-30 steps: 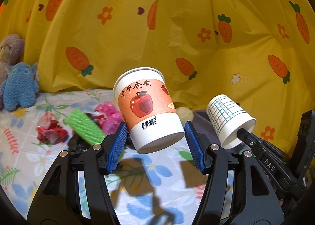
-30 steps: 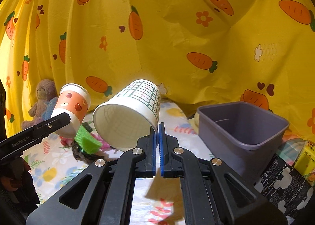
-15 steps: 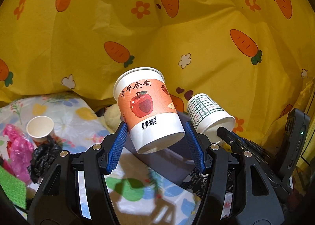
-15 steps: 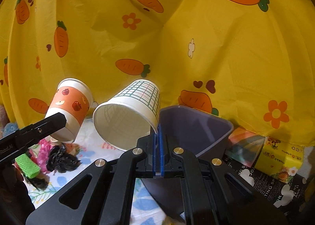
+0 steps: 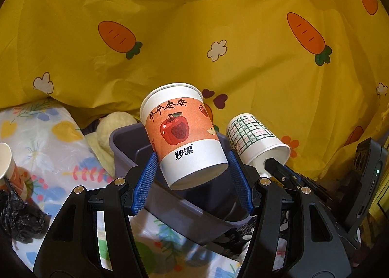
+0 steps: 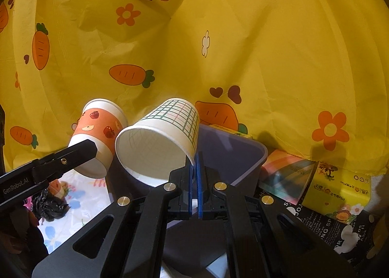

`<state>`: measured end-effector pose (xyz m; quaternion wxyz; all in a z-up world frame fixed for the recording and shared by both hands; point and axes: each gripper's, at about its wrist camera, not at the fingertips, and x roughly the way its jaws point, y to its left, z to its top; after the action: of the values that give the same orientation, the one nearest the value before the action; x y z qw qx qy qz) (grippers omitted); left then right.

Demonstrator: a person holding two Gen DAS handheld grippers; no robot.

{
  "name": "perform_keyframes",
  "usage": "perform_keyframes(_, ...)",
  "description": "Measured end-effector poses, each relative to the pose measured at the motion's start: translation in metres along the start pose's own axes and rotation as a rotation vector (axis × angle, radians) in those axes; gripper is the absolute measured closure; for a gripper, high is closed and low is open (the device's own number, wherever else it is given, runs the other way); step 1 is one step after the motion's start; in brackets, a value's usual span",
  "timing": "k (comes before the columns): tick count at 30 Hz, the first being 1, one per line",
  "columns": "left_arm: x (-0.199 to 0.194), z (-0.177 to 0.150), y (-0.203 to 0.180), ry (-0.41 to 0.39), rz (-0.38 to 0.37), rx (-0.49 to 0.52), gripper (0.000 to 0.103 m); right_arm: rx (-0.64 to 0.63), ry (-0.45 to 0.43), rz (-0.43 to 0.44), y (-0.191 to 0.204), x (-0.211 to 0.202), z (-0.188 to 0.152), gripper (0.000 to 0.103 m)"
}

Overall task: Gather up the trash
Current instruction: 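Carry both cups over the grey bin and open both grippers to drop them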

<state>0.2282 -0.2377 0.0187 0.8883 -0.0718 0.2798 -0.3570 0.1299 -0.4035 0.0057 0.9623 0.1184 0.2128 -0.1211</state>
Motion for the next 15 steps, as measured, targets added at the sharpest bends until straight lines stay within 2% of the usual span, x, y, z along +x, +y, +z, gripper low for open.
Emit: perform_keyframes(15, 0.027, -0.004, 0.000, 0.048, -0.035, -0.027, 0.044, -0.004, 0.032, -0.033, -0.008, 0.015, -0.003, 0.099)
